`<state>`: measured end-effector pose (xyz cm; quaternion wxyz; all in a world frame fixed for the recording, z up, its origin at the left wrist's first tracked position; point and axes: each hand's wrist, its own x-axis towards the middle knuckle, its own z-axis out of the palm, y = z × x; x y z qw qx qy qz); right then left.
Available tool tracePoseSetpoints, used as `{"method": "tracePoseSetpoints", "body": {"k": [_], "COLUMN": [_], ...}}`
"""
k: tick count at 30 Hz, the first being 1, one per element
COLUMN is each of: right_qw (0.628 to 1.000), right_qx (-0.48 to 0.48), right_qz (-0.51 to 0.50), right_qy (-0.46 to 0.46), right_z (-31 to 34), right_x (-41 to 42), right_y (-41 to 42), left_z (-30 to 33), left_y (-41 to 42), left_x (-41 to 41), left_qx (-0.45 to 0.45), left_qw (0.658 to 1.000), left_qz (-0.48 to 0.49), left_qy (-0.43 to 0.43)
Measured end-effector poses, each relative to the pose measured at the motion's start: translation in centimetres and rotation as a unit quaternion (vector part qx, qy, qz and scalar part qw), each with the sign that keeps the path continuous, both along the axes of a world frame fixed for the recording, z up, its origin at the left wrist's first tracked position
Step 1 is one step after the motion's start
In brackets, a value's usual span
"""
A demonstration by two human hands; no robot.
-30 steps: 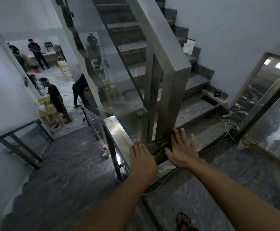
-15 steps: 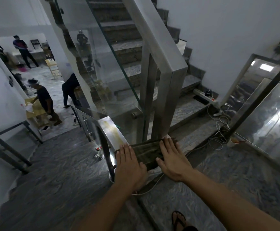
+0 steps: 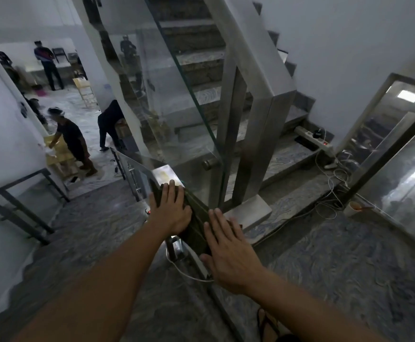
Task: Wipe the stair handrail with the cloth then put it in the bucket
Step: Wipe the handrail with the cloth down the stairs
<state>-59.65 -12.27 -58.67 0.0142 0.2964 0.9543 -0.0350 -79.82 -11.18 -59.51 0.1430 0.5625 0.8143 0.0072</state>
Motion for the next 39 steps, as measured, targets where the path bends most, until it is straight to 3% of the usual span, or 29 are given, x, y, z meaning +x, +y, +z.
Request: {"method": "tracePoseSetpoints", "body": {"k": [5, 18, 24, 30, 39], "right_qw": [0.998, 0.991, 0.994, 0.996, 0.999], "right_qx": [-0.055, -0.123, -0.099, -0.078, -0.042], "right_qz": [0.038, -0.042, -0.045, -0.037, -0.007], "right_qy": [0.016, 0.023, 0.019, 0.019, 0.030], "right_z": [-0.9, -1.0, -1.5, -1.9, -1.8], "right_x": [-1.7, -8.2, -11.0, -12.9, -9.4], "right_y": [-0.1, 1.2, 2.8, 4.5, 2.4], "left_z": [-0.4, -0.7, -1.1, -0.7, -1.8], "left_y": [1.2, 5.8, 7.7, 8.4, 4.3], "left_x": [-2.2, -7.8, -10.5, -11.4, -9.1], "left_qx": [0.002, 0.022, 0.024, 0.053, 0.140], "left_qw": [0.999, 0.989, 0.992, 0.998, 0.988], "left_qz": [-0.038, -0.126, -0.102, -0.025, 0.034], "left_qy": [0.001, 0.074, 0.069, 0.005, -0.053]}}
